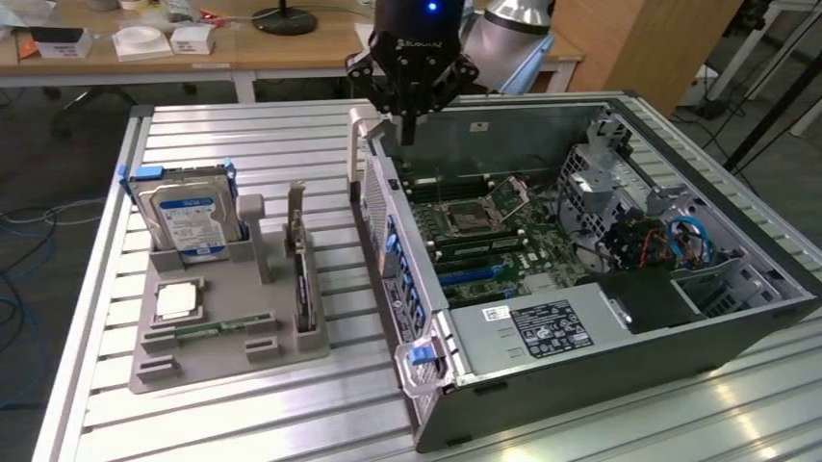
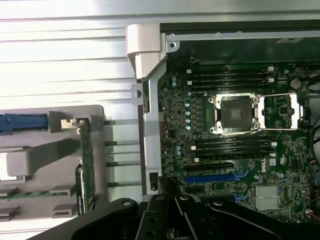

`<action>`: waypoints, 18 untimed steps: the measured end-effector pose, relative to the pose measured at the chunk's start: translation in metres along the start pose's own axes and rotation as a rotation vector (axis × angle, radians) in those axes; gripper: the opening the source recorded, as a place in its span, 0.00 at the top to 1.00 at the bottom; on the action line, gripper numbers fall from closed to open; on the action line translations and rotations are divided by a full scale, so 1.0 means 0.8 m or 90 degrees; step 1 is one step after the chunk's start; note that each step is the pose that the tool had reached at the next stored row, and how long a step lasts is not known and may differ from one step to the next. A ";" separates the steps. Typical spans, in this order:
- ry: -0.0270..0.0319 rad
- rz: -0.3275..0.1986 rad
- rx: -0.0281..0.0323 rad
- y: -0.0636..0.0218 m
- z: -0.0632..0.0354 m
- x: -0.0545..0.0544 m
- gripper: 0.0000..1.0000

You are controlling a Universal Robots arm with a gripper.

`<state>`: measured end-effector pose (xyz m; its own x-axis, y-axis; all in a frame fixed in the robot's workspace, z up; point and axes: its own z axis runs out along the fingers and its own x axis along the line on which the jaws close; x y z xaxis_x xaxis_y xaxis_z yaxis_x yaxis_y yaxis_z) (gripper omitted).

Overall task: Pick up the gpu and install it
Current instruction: 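Reach for the gpu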

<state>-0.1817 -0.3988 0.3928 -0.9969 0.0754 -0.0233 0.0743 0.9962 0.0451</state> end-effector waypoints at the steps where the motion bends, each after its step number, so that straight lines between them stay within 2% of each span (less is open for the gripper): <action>1: 0.0000 0.000 0.0001 0.000 0.000 0.003 0.89; 18: 0.0000 0.000 0.0000 -0.004 -0.001 0.057 0.89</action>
<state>-0.2272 -0.3989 0.3923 -0.9969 0.0751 -0.0233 0.0740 0.9962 0.0451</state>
